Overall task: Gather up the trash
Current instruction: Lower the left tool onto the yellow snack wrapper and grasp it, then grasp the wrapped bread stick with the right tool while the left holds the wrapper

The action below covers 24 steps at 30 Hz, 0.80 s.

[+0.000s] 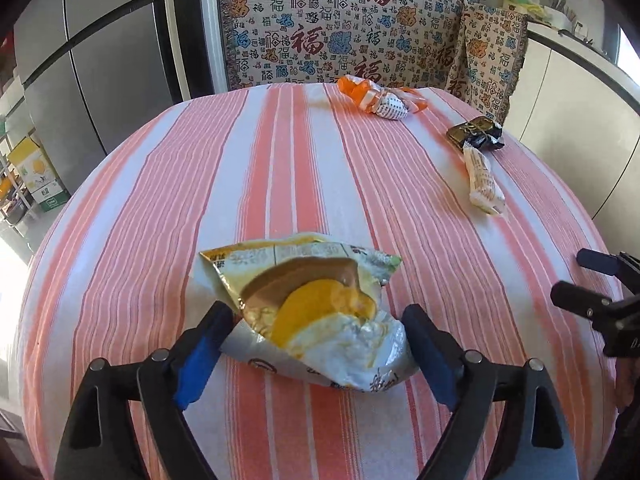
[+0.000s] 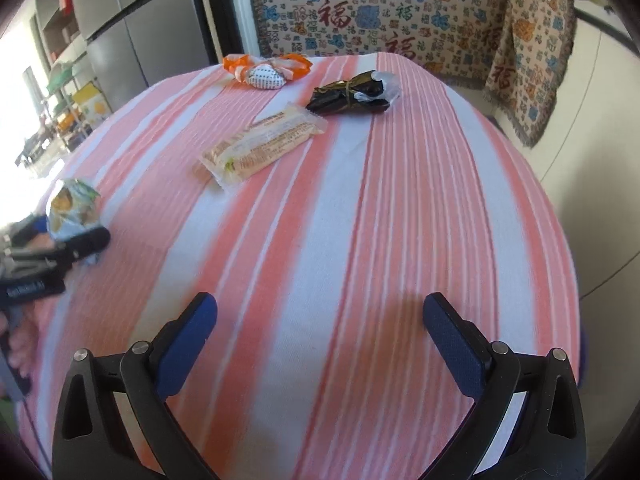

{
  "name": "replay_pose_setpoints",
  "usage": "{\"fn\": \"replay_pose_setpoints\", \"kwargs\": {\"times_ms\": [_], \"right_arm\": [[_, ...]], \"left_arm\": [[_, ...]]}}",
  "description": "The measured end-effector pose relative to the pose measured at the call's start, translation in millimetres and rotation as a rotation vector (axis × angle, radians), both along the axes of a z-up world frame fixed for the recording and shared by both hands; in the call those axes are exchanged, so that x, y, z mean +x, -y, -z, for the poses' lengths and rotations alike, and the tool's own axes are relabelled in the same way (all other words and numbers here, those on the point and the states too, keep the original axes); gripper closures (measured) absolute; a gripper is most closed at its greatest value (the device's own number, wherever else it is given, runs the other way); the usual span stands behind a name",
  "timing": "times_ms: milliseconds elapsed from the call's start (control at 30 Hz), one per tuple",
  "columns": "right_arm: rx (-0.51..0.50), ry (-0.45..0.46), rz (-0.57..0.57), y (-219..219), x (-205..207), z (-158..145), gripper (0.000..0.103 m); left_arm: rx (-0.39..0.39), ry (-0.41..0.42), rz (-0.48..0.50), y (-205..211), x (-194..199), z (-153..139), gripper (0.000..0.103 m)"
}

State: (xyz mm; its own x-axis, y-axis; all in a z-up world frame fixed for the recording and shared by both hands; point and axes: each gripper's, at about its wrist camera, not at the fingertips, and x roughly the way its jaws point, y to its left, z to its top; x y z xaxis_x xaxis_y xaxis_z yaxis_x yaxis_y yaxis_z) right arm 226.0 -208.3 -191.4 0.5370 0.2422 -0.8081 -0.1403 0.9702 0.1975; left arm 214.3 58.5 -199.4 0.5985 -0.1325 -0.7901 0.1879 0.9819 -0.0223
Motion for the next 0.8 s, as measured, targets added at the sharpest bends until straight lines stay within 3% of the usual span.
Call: {"fn": "replay_pose_setpoints", "kwargs": {"times_ms": [100,133,267,333,367,400,467,500,633,800], "right_arm": [[0.149,-0.071,0.077,-4,41,-3,0.000],[0.154,-0.088,0.110,-7,57,-2,0.000],[-0.002,-0.103,0.179,-40,98,1,0.004],[-0.176,-0.053,0.146,-62,97,3,0.020],[-0.186,-0.012,0.113,-68,91,1,0.033],[-0.178,0.032,0.067,-73,80,0,0.058],[-0.213,0.076,0.003,-77,58,0,0.076],[-0.215,0.092,-0.035,-77,45,0,0.081],[-0.166,0.105,-0.138,-63,-5,1,0.081],[-0.117,0.061,-0.170,-28,-46,4,0.079]], "left_arm": [[0.012,0.000,0.000,0,-1,0,0.014],[0.010,0.000,0.000,0,0,-1,0.014],[0.009,0.000,0.000,1,0,-1,0.014],[0.009,0.000,0.000,1,0,-1,0.014],[0.009,0.000,0.000,1,0,-1,0.014],[0.009,0.000,0.000,1,0,-1,0.014],[0.008,-0.001,0.000,1,0,-1,0.014],[0.008,-0.001,0.000,0,-1,-1,0.014],[0.004,-0.001,0.000,0,-1,-1,0.014],[-0.005,-0.001,0.001,-2,-1,-1,0.014]]}}
